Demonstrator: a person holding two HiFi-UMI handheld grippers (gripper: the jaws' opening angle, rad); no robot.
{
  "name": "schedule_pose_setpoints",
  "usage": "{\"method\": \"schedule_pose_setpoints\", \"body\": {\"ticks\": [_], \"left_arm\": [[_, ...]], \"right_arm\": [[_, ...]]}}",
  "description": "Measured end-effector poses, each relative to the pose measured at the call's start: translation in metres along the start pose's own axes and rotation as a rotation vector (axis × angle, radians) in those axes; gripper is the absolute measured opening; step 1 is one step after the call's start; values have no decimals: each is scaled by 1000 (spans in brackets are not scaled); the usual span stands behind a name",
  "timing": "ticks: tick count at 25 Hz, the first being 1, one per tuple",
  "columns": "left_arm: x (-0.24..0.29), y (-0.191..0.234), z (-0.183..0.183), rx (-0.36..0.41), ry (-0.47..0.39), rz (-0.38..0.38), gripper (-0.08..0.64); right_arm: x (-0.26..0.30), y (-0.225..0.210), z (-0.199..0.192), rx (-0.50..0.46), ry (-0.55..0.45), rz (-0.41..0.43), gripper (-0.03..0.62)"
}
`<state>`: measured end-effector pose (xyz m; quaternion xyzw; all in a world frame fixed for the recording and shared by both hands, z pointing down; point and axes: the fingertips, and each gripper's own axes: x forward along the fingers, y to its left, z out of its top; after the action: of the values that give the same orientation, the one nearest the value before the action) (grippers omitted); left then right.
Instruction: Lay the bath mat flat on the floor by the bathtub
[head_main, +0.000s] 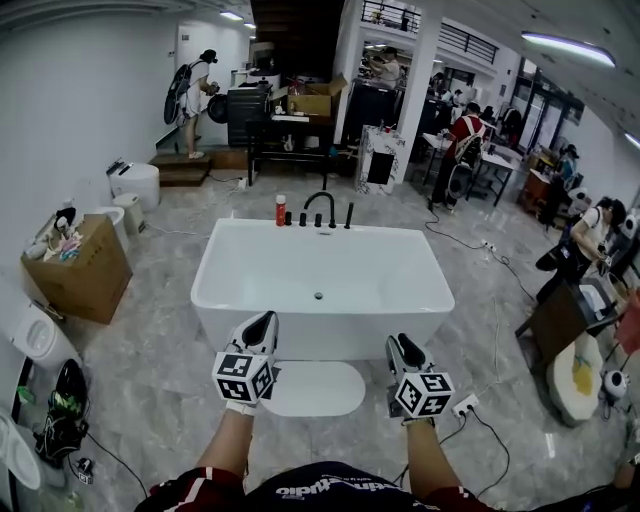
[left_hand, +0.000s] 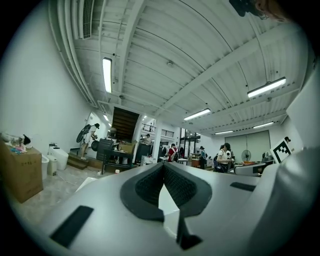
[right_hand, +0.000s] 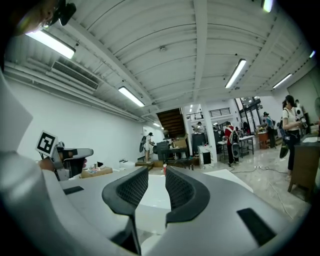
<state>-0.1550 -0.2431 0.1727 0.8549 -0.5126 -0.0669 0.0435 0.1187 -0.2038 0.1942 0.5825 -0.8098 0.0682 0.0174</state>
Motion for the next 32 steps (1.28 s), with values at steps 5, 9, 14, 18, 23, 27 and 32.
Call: {"method": "schedule_pose_setpoints", "body": {"ticks": [5, 9, 14, 18, 23, 27, 32], "left_arm": [[9, -34, 12, 23, -44, -14, 17], [16, -40, 23, -2, -57, -17, 17], [11, -43, 29, 20, -56, 2, 17], [5, -48, 33, 35, -49, 19, 17], [-8, -38, 28, 21, -41, 47, 17], [-17, -34, 28, -40, -59, 51, 17], [-25, -31, 28, -26, -64, 75, 17]], "right_arm": [[-14, -5, 4, -37, 13, 32, 109], [-14, -22, 17, -8, -5, 11, 90], [-25, -36, 25, -20, -12, -19, 75], [-35, -44, 31, -3, -25, -30, 70], [-41, -41, 22, 35, -33, -45, 63], [-47, -44, 21, -6, -25, -63, 55], [-52, -49, 24, -10, -32, -79, 44]]}}
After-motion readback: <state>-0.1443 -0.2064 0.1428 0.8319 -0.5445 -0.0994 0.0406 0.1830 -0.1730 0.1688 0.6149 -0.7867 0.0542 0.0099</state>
